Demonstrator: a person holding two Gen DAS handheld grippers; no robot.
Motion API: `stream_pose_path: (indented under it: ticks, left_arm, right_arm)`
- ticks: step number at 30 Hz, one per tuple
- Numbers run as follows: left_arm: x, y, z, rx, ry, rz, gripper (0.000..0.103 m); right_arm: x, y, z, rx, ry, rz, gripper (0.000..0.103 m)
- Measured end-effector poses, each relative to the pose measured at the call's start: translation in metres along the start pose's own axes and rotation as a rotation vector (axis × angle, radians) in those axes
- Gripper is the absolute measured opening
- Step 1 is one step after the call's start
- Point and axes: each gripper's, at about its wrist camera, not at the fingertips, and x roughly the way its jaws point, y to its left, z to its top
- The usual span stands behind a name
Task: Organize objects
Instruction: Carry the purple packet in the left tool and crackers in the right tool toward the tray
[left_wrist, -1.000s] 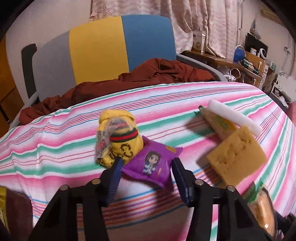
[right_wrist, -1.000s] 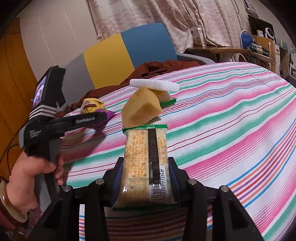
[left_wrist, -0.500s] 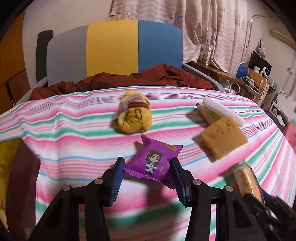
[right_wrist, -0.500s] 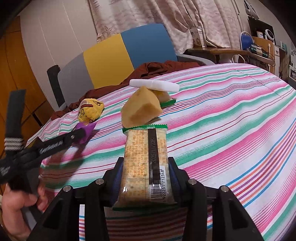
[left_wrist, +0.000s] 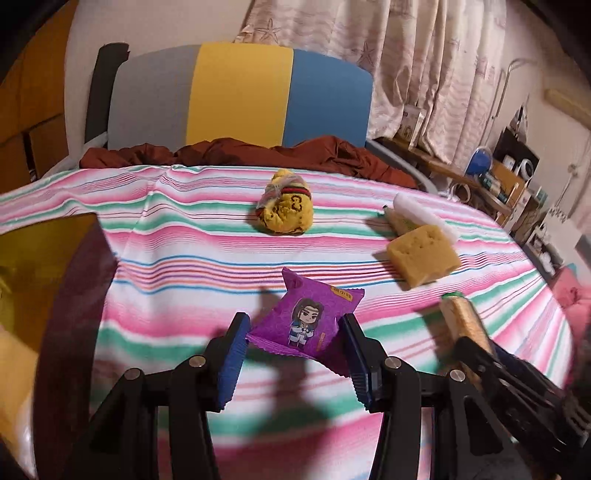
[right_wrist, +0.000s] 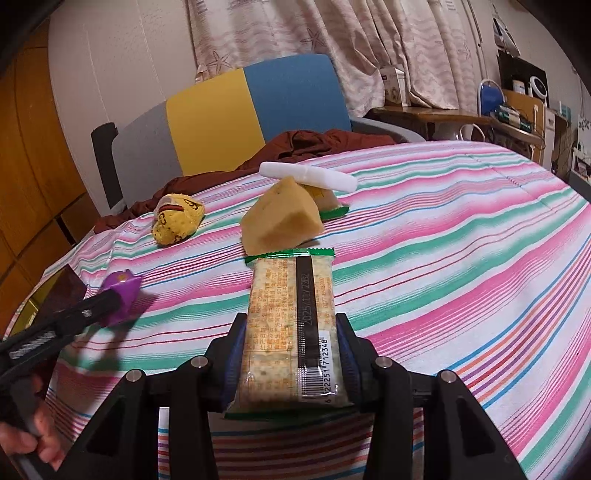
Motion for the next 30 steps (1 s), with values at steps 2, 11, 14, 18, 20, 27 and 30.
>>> stream_pose_path:
  ticks: [2,11,14,18,20,27,30]
  left_arm:
    - [-0.012,0.003,-0.005,-0.016,-0.004,-0.026,0.051]
    - [-0.063,0.026,-0.016,-0.078,-0.030,-0.100,0.051]
    - [-0.082,0.040,-0.015,-0.092,-0.064,-0.098,0.051]
    - [-0.102,0.065,-0.015,-0.131,-0.087,-0.085,0.051]
    - [-0.109,0.080,-0.015,-0.166,-0.092,-0.077,0.051]
    - [-0.136,0.134,-0.017,-0.272,-0.132,-0.029,0.051]
    - [-0.147,0.159,-0.021,-0.317,-0.148,-0.005,0.051]
  right_arm:
    - [-0.002,0.005,-0.001,-0.026,-0.008,-0.001,0.046]
    - [-0.017,0.055,-0.012,-0.290,-0.079,-0.037,0.046]
    - [-0.017,0.063,-0.014,-0.330,-0.072,-0.031,0.046]
    - [-0.021,0.070,-0.016,-0.317,-0.053,-0.008,0.046]
    - [-0.025,0.076,-0.018,-0.301,-0.050,0.014,0.046]
    - [-0.050,0.121,-0.016,-0.285,-0.076,0.130,0.046]
    - [-0.063,0.146,-0.012,-0.300,-0.100,0.191,0.046]
